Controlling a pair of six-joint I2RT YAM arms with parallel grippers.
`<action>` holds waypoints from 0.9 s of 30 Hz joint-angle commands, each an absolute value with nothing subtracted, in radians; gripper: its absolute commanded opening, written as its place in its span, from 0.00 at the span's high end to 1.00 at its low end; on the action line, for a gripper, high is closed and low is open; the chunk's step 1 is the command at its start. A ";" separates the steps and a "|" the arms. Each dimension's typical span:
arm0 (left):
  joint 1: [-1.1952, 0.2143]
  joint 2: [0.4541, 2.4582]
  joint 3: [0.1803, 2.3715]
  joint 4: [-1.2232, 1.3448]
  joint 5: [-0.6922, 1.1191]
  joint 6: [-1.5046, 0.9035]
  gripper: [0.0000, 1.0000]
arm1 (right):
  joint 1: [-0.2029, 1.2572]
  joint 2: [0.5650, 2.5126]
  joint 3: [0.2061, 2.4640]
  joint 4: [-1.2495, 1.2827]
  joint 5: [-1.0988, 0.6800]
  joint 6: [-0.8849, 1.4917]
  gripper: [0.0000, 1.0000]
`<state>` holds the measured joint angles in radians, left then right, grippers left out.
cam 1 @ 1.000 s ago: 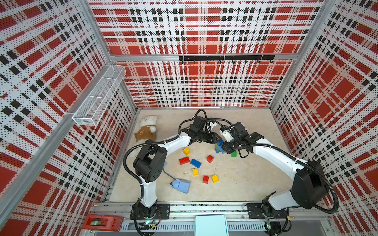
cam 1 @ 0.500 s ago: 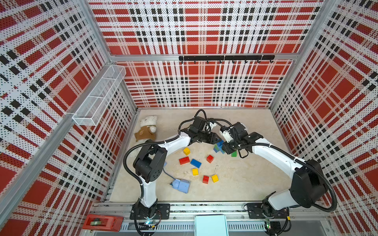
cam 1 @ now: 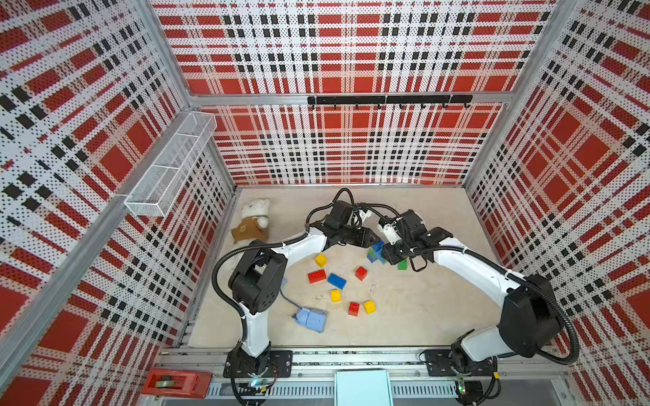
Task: Assemble a fork with lego
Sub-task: Assemble the lego brick with the lego brick.
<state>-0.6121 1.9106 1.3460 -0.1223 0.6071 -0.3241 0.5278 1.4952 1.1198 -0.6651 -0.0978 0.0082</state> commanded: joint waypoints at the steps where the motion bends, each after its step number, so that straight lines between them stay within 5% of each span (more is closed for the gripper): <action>1: -0.607 1.904 1.321 -0.154 0.596 -0.310 0.63 | 0.526 1.514 1.104 -0.636 -0.115 -0.018 1.00; 27: -0.602 1.902 1.318 -0.153 0.598 -0.312 0.63 | 0.525 1.514 1.085 -0.613 -0.129 -0.042 0.92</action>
